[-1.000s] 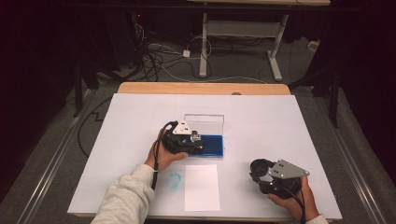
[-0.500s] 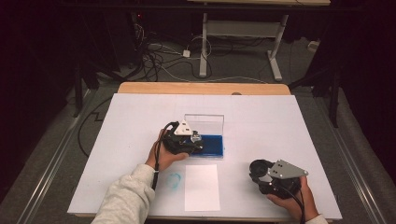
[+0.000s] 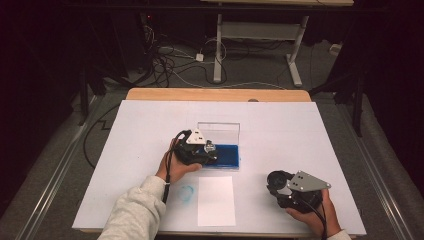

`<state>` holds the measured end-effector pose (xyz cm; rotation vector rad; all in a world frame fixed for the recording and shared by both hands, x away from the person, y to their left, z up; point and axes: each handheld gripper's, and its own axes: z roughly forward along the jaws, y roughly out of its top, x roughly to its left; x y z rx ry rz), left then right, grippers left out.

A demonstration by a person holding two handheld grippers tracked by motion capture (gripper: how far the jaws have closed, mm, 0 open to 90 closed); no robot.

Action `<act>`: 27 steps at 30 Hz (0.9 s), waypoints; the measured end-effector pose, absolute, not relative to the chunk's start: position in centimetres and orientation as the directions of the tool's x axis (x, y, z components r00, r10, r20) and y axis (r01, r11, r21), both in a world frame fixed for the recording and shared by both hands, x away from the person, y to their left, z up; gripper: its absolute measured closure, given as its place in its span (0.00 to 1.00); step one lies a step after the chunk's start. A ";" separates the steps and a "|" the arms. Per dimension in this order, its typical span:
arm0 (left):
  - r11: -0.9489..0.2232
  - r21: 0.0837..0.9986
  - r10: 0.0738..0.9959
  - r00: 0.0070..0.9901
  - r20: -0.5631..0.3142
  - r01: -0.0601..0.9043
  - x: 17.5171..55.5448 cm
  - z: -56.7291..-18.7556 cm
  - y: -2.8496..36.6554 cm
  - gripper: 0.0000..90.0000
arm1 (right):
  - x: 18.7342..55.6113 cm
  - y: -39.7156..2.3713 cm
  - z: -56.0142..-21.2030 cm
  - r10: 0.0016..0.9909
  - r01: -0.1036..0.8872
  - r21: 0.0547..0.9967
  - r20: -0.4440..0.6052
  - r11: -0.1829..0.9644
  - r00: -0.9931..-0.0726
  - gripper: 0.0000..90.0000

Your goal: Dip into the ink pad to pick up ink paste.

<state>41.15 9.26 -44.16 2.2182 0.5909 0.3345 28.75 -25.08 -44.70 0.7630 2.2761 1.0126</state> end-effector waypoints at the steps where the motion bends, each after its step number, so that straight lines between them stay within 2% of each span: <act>1: -0.572 0.761 0.515 0.856 0.045 0.304 41.1 -44.2 9.3 0.61 | 28.7 -25.1 -44.7 0.675 0.278 0.781 -0.235 0.560 -0.700 0.43; 19: -0.598 0.747 0.516 0.853 0.080 0.292 41.1 -44.0 8.8 0.61 | 28.7 -25.1 -44.6 0.676 0.274 0.784 -0.236 0.557 -0.698 0.43; 24: -0.583 0.735 0.520 0.854 0.010 0.346 41.9 -43.4 9.1 0.61 | 28.6 -25.0 -44.5 0.677 0.274 0.783 -0.239 0.558 -0.696 0.43; 27: -0.568 0.757 0.502 0.865 0.008 0.323 41.8 -42.1 8.6 0.61 | 28.5 -25.1 -44.4 0.682 0.273 0.788 -0.237 0.552 -0.692 0.43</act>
